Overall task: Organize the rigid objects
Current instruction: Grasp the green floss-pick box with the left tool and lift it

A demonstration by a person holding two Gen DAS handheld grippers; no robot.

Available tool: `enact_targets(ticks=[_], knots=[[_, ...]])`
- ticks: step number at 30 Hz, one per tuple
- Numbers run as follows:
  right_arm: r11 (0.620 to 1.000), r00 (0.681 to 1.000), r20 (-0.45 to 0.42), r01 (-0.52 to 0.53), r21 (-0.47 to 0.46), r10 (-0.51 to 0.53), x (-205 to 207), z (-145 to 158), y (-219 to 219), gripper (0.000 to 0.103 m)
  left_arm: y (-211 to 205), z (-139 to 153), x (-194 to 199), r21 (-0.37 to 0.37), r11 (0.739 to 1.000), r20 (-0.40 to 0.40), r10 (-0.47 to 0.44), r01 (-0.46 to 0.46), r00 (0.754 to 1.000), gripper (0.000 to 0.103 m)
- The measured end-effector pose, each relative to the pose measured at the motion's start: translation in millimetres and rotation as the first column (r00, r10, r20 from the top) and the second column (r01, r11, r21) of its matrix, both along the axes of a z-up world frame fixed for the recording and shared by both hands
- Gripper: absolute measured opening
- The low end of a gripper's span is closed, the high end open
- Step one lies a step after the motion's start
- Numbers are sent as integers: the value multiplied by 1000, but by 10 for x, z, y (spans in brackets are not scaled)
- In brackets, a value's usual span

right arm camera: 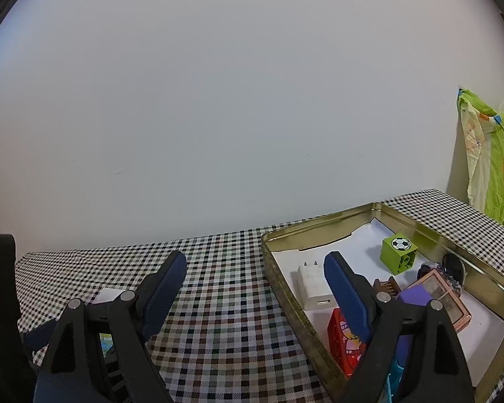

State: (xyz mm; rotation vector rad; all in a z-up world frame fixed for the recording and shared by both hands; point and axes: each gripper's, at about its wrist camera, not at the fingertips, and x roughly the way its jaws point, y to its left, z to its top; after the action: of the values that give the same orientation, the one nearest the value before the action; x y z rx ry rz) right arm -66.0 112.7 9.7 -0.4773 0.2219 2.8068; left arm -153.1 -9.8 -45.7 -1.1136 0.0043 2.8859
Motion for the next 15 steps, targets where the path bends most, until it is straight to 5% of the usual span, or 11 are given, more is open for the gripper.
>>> enact_targets(ticks=[15], knots=[[1000,1000,24,3,-18,-2,-75,-20,53,86,111,-175,-211,9,999,133,-31,31,991,102]])
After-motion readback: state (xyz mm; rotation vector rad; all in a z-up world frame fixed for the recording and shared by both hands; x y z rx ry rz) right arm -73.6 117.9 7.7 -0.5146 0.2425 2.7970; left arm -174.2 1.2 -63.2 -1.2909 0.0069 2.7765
